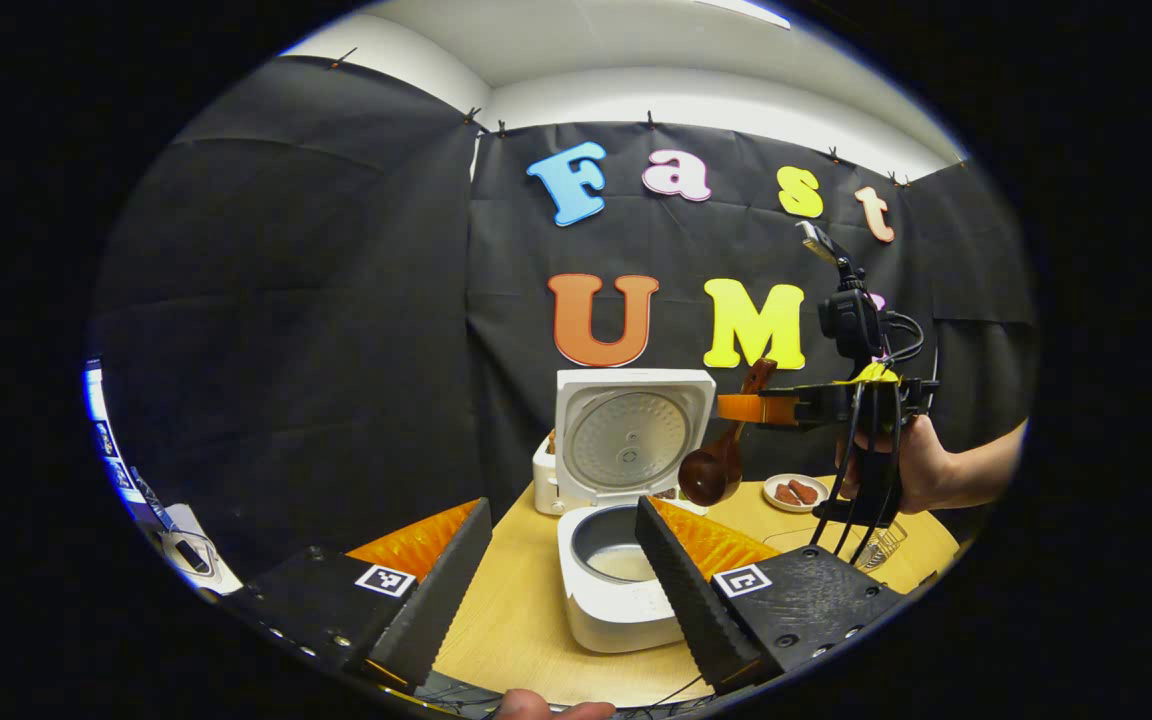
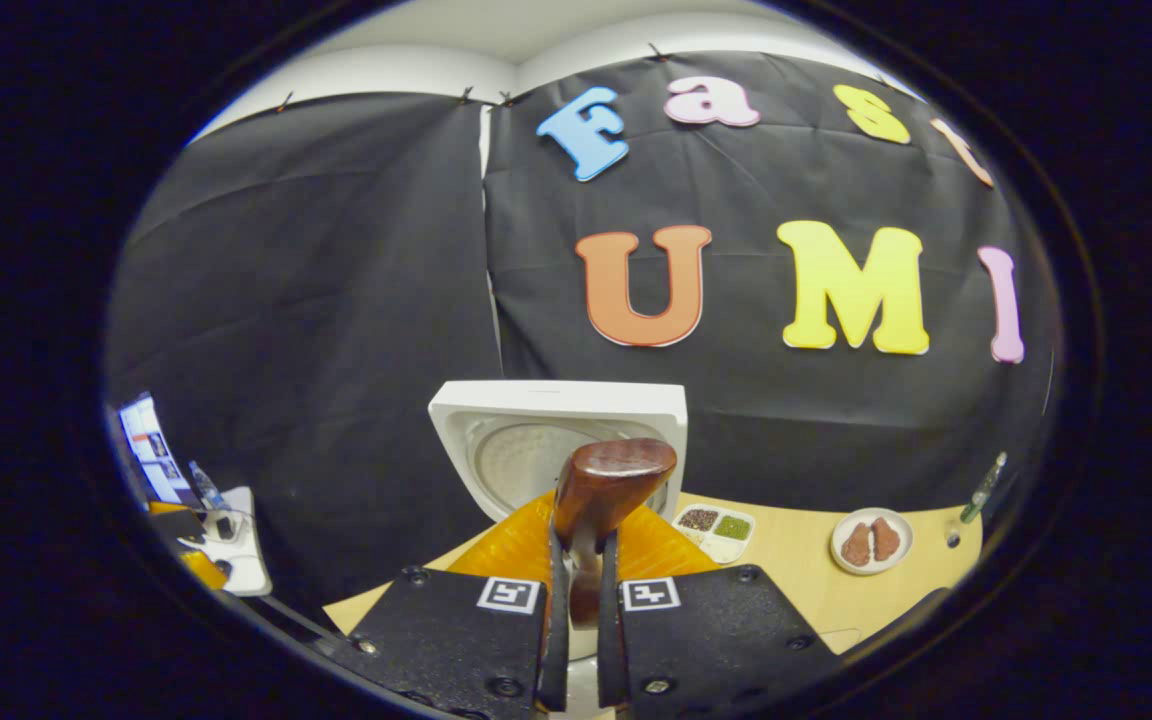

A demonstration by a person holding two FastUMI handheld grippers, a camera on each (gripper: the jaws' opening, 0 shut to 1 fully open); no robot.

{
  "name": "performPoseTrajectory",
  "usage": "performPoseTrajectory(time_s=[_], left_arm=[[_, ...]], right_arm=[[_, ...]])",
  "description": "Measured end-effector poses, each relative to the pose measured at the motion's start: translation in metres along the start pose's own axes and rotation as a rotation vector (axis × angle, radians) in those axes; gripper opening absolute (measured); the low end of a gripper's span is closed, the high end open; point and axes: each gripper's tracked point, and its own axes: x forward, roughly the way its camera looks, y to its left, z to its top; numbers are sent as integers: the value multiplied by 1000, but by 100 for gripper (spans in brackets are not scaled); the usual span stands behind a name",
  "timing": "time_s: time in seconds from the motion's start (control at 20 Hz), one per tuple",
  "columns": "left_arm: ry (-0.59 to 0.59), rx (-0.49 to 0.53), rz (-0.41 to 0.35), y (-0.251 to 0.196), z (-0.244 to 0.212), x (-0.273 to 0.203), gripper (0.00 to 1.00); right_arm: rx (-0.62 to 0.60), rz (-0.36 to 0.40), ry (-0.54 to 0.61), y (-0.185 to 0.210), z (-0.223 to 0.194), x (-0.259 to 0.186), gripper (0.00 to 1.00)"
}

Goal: Close the left gripper, press the button to open the rice cooker; take a wooden spoon from the chopstick holder with the right hand, scoop a spoonful of rice and pour it into the rice cooker, then put the wooden spoon back into the chopstick holder.

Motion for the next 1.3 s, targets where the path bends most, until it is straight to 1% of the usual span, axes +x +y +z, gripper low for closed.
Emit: performPoseTrajectory(time_s=[0.15, 0.2, 0.35, 0.4, 0.45, 0.5, 0.7, 0.85, 0.95, 1.05, 1.15, 1.3], left_arm=[[-18, 7, -35, -25, 11, 4, 93], [-20, 5, -50, -36, 12, 4, 93], [-31, 20, -70, -63, 18, 7, 93], [-32, 16, -84, -74, 20, 8, 93], [-32, 13, -97, -85, 22, 9, 93], [-31, 9, -108, -95, 24, 12, 93], [-18, 2, -143, -131, 26, 25, 93], [-7, 17, -162, -154, 29, 32, 93], [1, 25, -164, -166, 29, 35, 93], [20, 31, -171, -179, 28, 36, 93], [29, 37, -176, -190, 30, 35, 93], [25, 36, -162, -202, 37, 33, 93]], right_arm=[[149, -38, -23, -39, 14, -34, 17], [179, -58, -32, -52, 18, -45, 17], [246, -158, -64, -113, 17, -95, 16], [256, -193, -70, -131, 13, -110, 16], [264, -223, -74, -149, 10, -124, 13], [278, -260, -78, -166, 5, -141, 17], [367, -394, -83, -238, -20, -201, 16], [417, -487, -76, -289, -44, -234, 16], [441, -535, -58, -316, -64, -249, 16], [457, -562, -36, -336, -80, -257, 16], [468, -571, -10, -352, -95, -259, 17], [457, -572, 30, -373, -117, -251, 17]])
